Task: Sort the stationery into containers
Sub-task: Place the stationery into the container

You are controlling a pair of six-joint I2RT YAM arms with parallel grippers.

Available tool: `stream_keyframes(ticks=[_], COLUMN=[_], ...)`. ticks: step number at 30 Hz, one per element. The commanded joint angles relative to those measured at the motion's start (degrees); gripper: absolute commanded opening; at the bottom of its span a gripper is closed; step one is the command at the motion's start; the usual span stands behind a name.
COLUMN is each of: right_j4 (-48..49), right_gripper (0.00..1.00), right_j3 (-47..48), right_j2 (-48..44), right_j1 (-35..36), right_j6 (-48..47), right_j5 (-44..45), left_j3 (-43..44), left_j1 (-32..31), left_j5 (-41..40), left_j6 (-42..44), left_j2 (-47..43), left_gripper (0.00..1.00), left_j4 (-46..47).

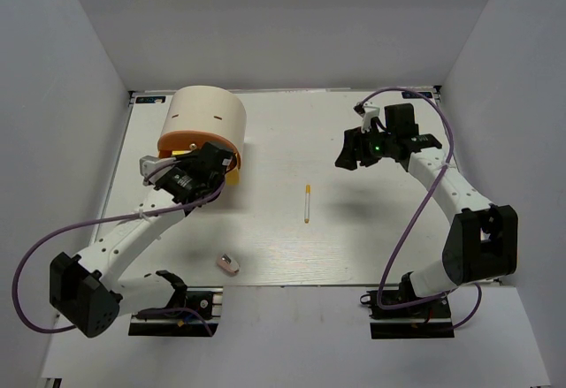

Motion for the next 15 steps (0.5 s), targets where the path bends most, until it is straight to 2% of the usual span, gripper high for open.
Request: stream_keyframes(ticks=[1, 11, 15], right_j4=[1.6, 1.7, 1.8], right_gripper=[0.69, 0.69, 0.69], right_j3=[-0.4, -0.5, -0.4], right_j2=[-1.8, -1.5, -1.7], right_j1=[-0.2, -0.1, -0.2], right_j6=[-0.6, -0.6, -0.6], right_j5=[-0.5, -0.8, -0.9], left_j3=[3.4, 5.1, 5.1], left_j1=[1.0, 2.1, 2.6], left_j5=[1.3, 3.5, 4.0], left_j6=[-1.5, 0.2, 0.2], left_j2=[1.1, 3.5, 3.5], left_gripper=[0.09, 0.09, 0.13], left_j4=[-2.4, -4.9, -3.6])
